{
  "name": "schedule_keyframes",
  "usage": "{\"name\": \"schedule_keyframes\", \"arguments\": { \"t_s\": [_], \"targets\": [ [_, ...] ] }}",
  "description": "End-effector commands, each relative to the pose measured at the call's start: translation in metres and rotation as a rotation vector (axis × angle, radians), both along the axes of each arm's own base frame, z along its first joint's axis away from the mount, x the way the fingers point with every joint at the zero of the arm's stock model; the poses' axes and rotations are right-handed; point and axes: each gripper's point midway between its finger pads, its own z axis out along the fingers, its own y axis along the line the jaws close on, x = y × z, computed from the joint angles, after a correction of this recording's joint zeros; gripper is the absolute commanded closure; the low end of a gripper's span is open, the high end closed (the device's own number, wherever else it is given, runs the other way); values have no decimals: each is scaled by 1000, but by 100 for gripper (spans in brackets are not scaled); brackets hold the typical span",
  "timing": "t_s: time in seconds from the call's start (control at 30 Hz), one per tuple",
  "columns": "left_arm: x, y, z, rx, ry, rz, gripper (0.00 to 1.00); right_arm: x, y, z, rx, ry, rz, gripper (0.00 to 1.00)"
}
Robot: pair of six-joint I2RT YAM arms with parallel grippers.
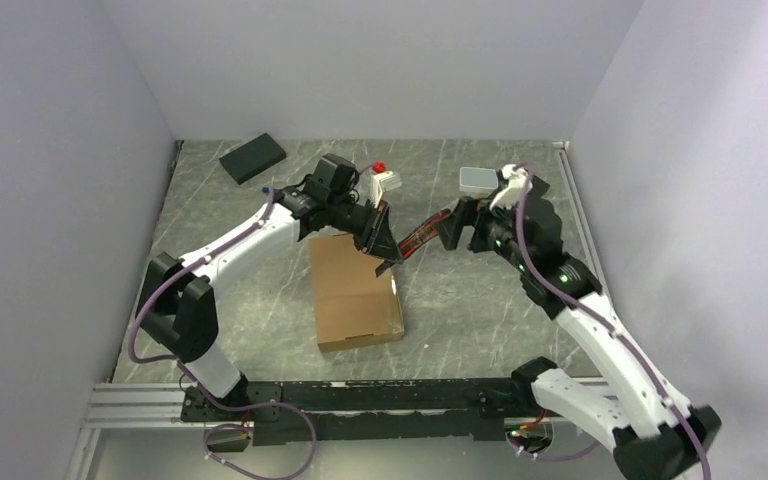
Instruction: Unpack the express box
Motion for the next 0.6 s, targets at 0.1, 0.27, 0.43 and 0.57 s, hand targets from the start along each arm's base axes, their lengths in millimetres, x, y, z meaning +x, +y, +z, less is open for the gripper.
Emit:
{"name": "schedule_keyframes", "arguments": {
  "t_s": [0.1, 0.27, 0.43, 0.57],
  "targets": [
    [-32, 2, 49, -194, -110, -209, 100, -47, 23, 33, 138, -101, 228, 0],
    [-46, 3, 62, -281, -96, -277, 100, -75, 55, 51, 269, -124, 464, 0],
    [-51, 4, 69, -318, -104, -302, 100, -93, 73, 73, 415, -177, 617, 0],
    [-54, 6, 73, -334, -117, -308, 100, -93, 77, 79, 515, -194, 625, 4]
  ]
}}
